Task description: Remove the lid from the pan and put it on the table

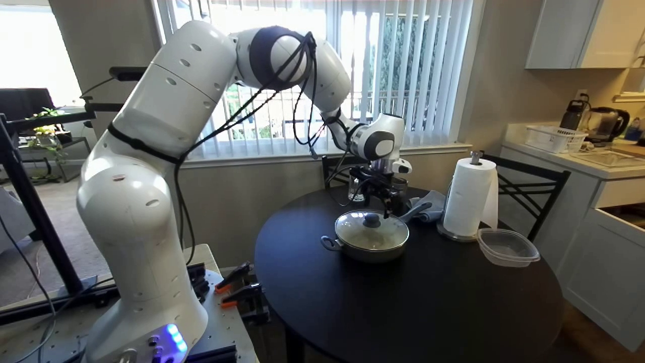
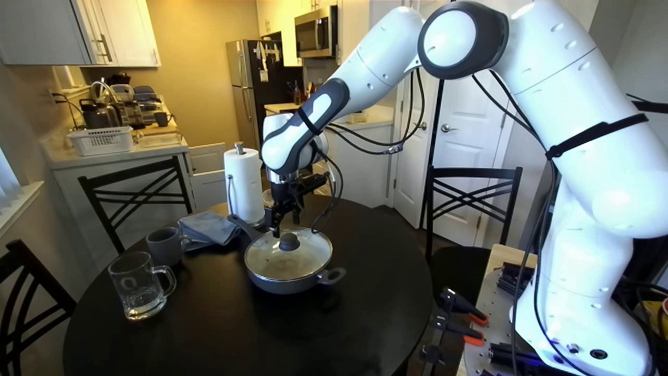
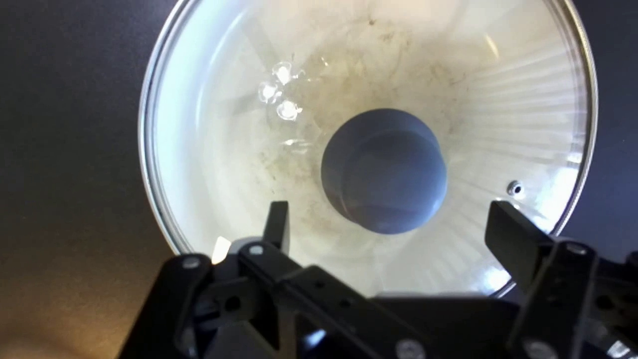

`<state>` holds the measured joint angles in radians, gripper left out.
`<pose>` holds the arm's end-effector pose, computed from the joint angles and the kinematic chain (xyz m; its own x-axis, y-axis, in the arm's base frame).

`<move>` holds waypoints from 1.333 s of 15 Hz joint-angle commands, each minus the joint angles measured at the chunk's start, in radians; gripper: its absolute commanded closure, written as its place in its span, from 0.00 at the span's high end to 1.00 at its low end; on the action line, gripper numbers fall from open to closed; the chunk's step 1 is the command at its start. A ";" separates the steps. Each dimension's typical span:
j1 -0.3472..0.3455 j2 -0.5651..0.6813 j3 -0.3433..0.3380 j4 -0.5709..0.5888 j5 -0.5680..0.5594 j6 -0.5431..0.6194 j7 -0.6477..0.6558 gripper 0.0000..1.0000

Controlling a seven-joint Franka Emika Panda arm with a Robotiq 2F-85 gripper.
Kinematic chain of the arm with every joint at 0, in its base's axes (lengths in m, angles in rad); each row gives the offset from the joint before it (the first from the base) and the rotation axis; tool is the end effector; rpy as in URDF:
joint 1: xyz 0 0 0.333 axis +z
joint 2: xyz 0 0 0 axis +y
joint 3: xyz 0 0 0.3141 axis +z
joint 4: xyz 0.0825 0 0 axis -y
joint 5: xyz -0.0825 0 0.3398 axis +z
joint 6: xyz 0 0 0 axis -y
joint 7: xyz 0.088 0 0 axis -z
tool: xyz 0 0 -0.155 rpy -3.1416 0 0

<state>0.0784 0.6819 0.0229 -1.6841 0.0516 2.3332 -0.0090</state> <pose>0.6383 0.0664 0.1824 0.9970 0.0699 -0.0334 0.0682 -0.9964 -0.0508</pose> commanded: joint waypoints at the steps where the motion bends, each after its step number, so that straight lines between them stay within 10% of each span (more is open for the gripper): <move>1: -0.022 0.050 0.027 0.064 0.029 -0.078 0.012 1.00; 8: -0.025 0.086 0.026 0.108 0.041 -0.106 0.022 1.00; 9: -0.022 0.087 0.022 0.111 0.036 -0.107 0.028 0.75; 16: -0.019 0.085 0.023 0.130 0.035 -0.161 0.043 0.34; 17: -0.020 0.086 0.024 0.132 0.036 -0.171 0.043 0.44; 18: -0.020 0.087 0.024 0.136 0.036 -0.178 0.043 0.82; 20: -0.020 0.091 0.025 0.143 0.037 -0.195 0.041 0.88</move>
<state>0.0665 0.7680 0.0362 -1.5665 0.0771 2.1916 0.0132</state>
